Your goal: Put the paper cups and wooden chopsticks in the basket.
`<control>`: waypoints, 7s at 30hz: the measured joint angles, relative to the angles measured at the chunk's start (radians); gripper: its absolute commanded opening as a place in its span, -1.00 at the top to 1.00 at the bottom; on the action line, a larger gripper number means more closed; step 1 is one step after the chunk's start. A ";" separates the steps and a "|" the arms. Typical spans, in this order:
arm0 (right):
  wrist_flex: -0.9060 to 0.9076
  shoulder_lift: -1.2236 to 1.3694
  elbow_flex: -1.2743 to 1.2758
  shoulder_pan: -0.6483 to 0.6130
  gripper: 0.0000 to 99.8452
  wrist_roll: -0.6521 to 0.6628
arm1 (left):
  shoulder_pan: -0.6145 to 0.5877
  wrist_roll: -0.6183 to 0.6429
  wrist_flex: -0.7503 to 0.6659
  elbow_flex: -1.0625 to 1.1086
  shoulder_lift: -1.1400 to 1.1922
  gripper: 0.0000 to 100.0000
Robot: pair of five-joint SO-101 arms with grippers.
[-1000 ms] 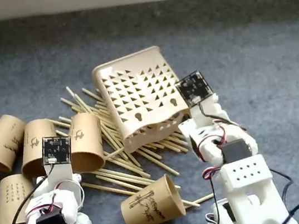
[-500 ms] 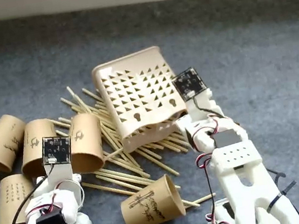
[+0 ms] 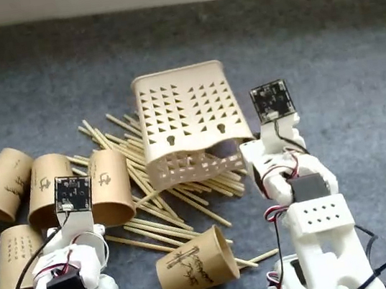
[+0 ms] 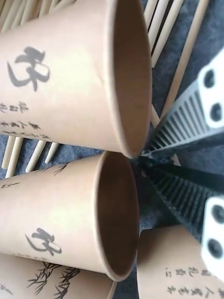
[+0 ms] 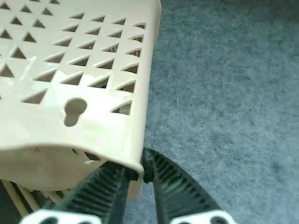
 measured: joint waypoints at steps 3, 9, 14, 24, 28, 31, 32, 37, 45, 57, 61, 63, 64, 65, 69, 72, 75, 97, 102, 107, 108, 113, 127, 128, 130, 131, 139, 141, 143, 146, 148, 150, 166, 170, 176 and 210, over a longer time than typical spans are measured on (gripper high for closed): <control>0.072 -0.008 -0.072 0.026 0.99 -0.043 | 0.000 0.000 0.000 0.000 0.000 0.94; 0.230 -0.008 -0.247 0.072 0.99 -0.081 | 0.000 0.000 0.000 0.000 0.000 0.94; 0.308 -0.009 -0.353 0.084 0.99 -0.084 | 0.000 0.000 0.000 0.000 0.000 0.94; 0.381 -0.002 -0.468 0.124 0.99 -0.084 | 0.000 0.000 0.000 0.012 0.005 0.94; 0.422 0.123 -0.552 0.163 0.99 -0.084 | 0.000 0.000 -0.003 0.015 0.000 0.94; 0.476 0.250 -0.654 0.172 0.99 -0.087 | 0.000 0.000 -0.003 0.015 0.000 0.94; 0.491 0.288 -0.687 0.172 0.99 -0.087 | 0.000 0.000 -0.003 0.015 0.000 0.94; 0.566 0.459 -0.873 0.172 0.99 -0.087 | 0.000 -0.003 -0.003 0.015 0.000 0.94; 0.709 0.747 -1.206 0.173 0.92 -0.087 | 0.000 -0.003 -0.003 0.015 0.000 0.94; 0.876 0.974 -1.556 0.166 0.71 -0.086 | 0.000 -0.003 -0.003 0.015 0.000 0.94; 0.927 0.974 -1.643 0.170 0.71 -0.086 | 0.000 -0.003 -0.003 0.015 0.000 0.94; 0.957 0.974 -1.694 0.170 0.71 -0.086 | 0.000 -0.003 -0.003 0.015 0.000 0.94; 0.976 0.974 -1.718 0.169 0.71 -0.086 | 0.000 -0.003 -0.003 0.015 0.000 0.94; 0.996 0.974 -1.743 0.169 0.71 -0.086 | 0.000 -0.003 -0.003 0.015 0.000 0.94; 1.056 0.973 -1.830 0.164 0.71 -0.086 | 0.000 -0.003 -0.003 0.015 0.000 0.94; 1.059 0.945 -1.837 0.133 0.71 -0.086 | 0.000 -0.003 -0.003 0.015 0.000 0.94; 1.059 0.862 -1.788 0.101 0.71 -0.086 | 0.000 -0.003 -0.003 0.015 0.000 0.94; 1.060 0.109 -0.807 -0.443 0.71 -0.252 | -0.002 -0.003 -0.003 0.015 0.000 0.94; 1.060 0.084 -0.643 -0.522 0.71 -0.365 | -0.002 -0.003 -0.003 0.015 0.000 0.94; 1.060 0.084 -0.566 -0.580 0.70 -0.373 | -0.002 -0.003 -0.003 0.015 0.000 0.94; 1.060 0.084 -0.562 -0.580 0.70 -0.376 | -0.002 -0.003 -0.003 0.015 0.000 0.94; 1.059 0.084 -0.517 -0.591 0.70 -0.491 | -0.002 -0.003 -0.003 0.015 0.000 0.94; 0.950 0.164 -0.362 -0.764 0.70 -0.626 | -0.002 -0.003 -0.003 0.015 0.000 0.94; 0.942 0.195 -0.364 -0.763 0.70 -0.628 | -0.002 -0.003 -0.003 0.015 0.000 0.94; 0.936 0.258 -0.365 -0.766 0.70 -0.638 | -0.002 -0.003 -0.003 0.015 0.000 0.94; 0.937 0.290 -0.370 -0.775 0.70 -0.647 | -0.002 -0.003 -0.003 0.015 0.000 0.94; 0.948 0.382 -0.456 -0.904 0.88 -0.669 | -0.002 -0.003 -0.003 0.015 0.000 0.94; 0.948 0.385 -0.473 -0.911 0.99 -0.669 | -0.002 -0.003 -0.003 0.015 0.000 0.94; 0.948 0.393 -0.483 -0.911 0.99 -0.669 | -0.002 -0.003 -0.003 0.015 0.000 0.94; 0.948 0.393 -0.493 -0.914 0.99 -0.669 | -0.002 -0.003 -0.003 0.015 0.000 0.94; 0.948 0.393 -0.500 -0.914 0.99 -0.669 | -0.002 -0.003 -0.003 0.015 0.000 0.94; 0.948 0.394 -0.522 -0.916 0.99 -0.669 | -0.002 -0.003 -0.003 0.015 0.000 0.94; 1.057 0.396 -0.810 -0.919 0.99 -0.632 | -0.002 -0.003 -0.003 0.015 0.000 0.94; 1.059 0.396 -0.810 -0.875 0.99 -0.526 | -0.002 -0.003 -0.003 0.015 0.000 0.94; 1.059 0.396 -0.893 -0.717 0.99 -0.347 | -0.002 -0.003 -0.003 0.015 0.000 0.94; 0.729 0.707 -1.548 0.037 0.99 0.252 | -0.002 -0.003 -0.023 0.032 0.000 0.94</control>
